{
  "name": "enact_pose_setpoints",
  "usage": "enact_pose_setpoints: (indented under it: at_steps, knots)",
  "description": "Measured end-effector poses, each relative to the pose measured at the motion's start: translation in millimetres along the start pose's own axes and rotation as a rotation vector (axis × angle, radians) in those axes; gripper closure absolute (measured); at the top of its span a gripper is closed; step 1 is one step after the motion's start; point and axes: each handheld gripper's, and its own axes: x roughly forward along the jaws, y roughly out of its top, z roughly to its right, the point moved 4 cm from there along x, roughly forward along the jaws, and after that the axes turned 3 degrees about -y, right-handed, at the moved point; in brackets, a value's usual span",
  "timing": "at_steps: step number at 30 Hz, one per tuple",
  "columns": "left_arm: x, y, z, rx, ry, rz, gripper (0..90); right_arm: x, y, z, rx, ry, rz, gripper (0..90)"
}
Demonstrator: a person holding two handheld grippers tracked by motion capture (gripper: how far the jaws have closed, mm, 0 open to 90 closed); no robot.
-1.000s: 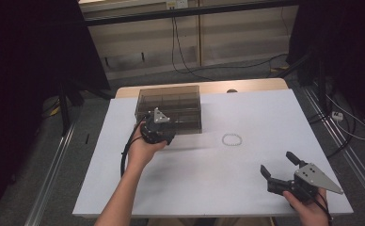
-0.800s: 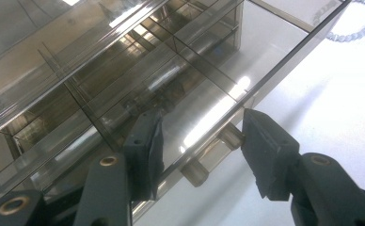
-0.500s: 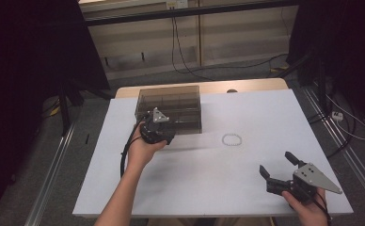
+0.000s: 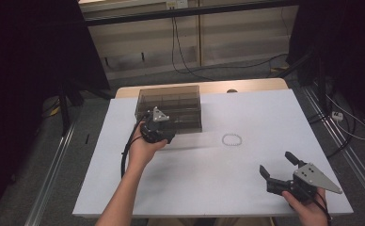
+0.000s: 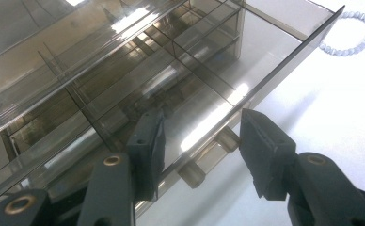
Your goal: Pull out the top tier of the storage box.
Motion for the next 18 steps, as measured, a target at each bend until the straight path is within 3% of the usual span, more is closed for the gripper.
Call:
enact_pose_setpoints:
  at_steps: [2,18]
  knots:
    - [-0.9,0.0,-0.1,-0.02,-0.01,0.014,50.4,0.0,0.0,-0.3,0.0,0.0,-0.001,2.2]
    - [-24.9,-1.8,4.5,-0.062,-0.061,0.077,38.6,0.3,-0.1,-1.6,-0.001,0.0,-0.004,2.2]
